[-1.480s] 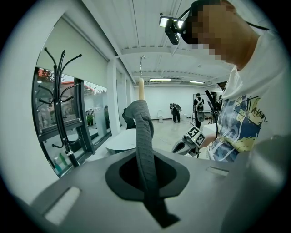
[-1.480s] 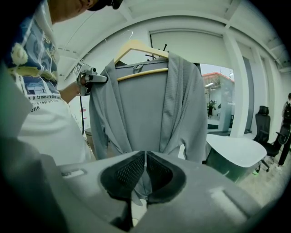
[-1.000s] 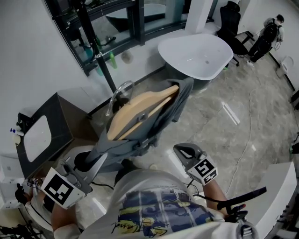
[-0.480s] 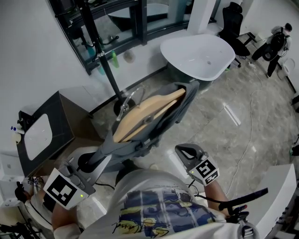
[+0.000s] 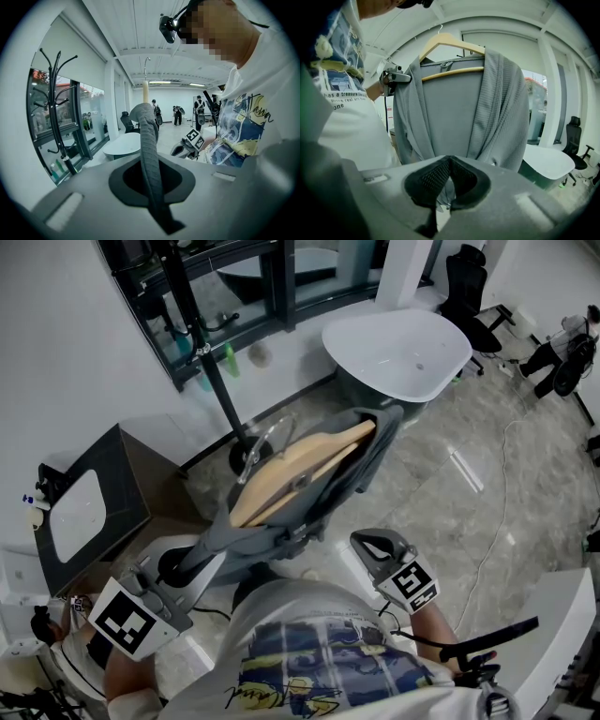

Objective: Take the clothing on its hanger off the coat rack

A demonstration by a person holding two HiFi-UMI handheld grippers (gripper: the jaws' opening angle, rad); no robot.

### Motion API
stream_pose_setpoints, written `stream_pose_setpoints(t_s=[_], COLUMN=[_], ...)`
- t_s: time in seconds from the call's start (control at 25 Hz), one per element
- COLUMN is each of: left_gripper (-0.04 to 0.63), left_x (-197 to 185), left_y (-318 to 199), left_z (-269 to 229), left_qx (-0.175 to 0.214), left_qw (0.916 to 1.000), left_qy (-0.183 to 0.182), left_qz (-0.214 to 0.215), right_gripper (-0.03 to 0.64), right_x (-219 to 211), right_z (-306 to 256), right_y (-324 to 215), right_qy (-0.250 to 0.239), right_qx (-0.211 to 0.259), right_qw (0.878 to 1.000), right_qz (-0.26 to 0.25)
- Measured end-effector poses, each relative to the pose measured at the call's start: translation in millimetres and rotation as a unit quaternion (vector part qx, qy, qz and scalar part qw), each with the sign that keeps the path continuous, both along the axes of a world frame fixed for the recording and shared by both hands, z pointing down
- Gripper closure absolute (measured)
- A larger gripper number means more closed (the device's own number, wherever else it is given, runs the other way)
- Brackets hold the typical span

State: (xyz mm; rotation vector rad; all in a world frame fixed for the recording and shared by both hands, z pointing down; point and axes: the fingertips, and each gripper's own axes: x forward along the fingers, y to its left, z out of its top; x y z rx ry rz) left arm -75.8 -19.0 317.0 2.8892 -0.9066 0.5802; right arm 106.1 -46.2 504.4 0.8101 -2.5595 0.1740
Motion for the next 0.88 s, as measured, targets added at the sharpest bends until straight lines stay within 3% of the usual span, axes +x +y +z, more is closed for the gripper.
stream_pose_setpoints(t_s=[0.64, 0.88], left_gripper=[0.589, 0.589], left_x=[-8.4, -14.1], left_y=[-25.5, -46.3], left_z=[9.2, 21.8], left_qx=[-0.012, -0.035], left_qw=[0.9999, 0.9993], left_qy=[-0.003, 0.006], left_qz=[0.006, 0.013], right_gripper=[0.615, 0.615], right_x=[-5.2, 2.9], right_z=[4.7, 11.5], right_y=[-11.5, -10.2], right_qy=[-0.004, 0.004], right_qx=[0.003, -0.008], right_qw=[1.0, 0.999], right_qz=[0.016, 0.034])
